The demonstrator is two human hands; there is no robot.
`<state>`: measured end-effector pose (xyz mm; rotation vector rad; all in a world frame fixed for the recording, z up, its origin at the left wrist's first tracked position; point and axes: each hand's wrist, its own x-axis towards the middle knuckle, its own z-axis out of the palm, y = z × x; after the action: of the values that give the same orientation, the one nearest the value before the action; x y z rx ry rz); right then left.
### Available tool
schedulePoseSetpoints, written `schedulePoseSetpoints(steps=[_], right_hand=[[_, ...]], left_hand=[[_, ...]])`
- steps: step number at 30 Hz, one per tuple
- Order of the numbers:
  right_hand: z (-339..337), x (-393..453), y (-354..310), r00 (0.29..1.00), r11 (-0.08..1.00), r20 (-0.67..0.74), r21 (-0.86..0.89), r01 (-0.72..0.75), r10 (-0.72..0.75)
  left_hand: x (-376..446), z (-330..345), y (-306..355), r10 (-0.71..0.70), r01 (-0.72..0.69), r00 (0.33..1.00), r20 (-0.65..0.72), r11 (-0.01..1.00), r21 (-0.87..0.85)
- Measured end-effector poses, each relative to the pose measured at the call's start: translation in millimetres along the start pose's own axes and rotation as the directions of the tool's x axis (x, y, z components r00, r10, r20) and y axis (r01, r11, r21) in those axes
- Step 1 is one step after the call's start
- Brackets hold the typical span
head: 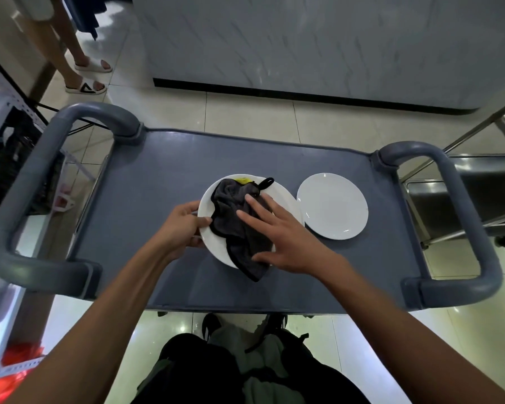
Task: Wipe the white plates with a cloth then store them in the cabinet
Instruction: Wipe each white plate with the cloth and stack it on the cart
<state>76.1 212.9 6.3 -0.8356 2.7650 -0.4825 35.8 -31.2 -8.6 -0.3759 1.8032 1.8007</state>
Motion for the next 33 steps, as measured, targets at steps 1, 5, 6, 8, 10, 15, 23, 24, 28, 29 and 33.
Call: schedulePoseSetpoints(steps=[1,5,6,8,10,15,23,24,28,29,33], right_hand=[[1.2,4.5,0.9,0.999,0.995,-0.025,-0.088,0.042,-0.044],[5.9,22.9,3.2,0.986,0.954,-0.067,-0.27,0.132,-0.155],[6.1,26.3,4.5,0.983,0.949,-0.075,-0.28,0.141,-0.169],[4.8,32.3,7.7,0.975,0.945,-0.1,-0.284,0.162,-0.197],[3.1,37.1,10.0,0.965,0.946,-0.142,-0.274,0.175,-0.22],[-0.8,47.8,9.8,0.937,0.963,-0.322,-0.265,0.05,-0.138],[-6.3,47.6,11.9,0.896,0.969,-0.426,-0.137,-0.205,0.129],[-5.5,44.3,13.6,0.889,0.964,-0.43,-0.129,-0.234,0.159],[3.9,26.9,12.6,0.868,0.947,-0.441,-0.104,-0.304,0.23],[7.5,22.9,10.0,0.864,0.946,-0.446,-0.101,-0.309,0.235],[19.3,17.9,-11.3,0.842,0.946,-0.463,-0.026,-0.324,0.276]], left_hand=[[-0.6,0.0,-0.5,0.006,-0.006,1.0,0.002,1.0,-0.005],[-1.8,-0.2,1.4,0.042,-0.042,0.999,0.005,0.999,-0.003],[-1.7,-0.4,2.1,0.052,-0.052,0.999,0.008,0.999,-0.001],[-1.5,-1.1,2.5,0.07,-0.07,0.997,0.023,0.998,0.002],[-1.4,-1.3,1.6,0.085,-0.085,0.996,0.03,0.996,-0.004],[-1.2,4.8,-2.7,0.136,-0.135,0.991,-0.001,0.989,-0.051],[2.9,10.2,-7.2,0.174,-0.195,0.974,-0.145,0.97,-0.145],[3.8,10.5,-7.3,0.167,-0.194,0.971,-0.169,0.968,-0.16],[7.8,12.8,-5.6,0.167,-0.22,0.956,-0.239,0.952,-0.214],[8.4,13.8,-4.9,0.169,-0.227,0.954,-0.249,0.948,-0.224],[11.4,22.0,-1.4,0.171,-0.241,0.95,-0.261,0.933,-0.268]])
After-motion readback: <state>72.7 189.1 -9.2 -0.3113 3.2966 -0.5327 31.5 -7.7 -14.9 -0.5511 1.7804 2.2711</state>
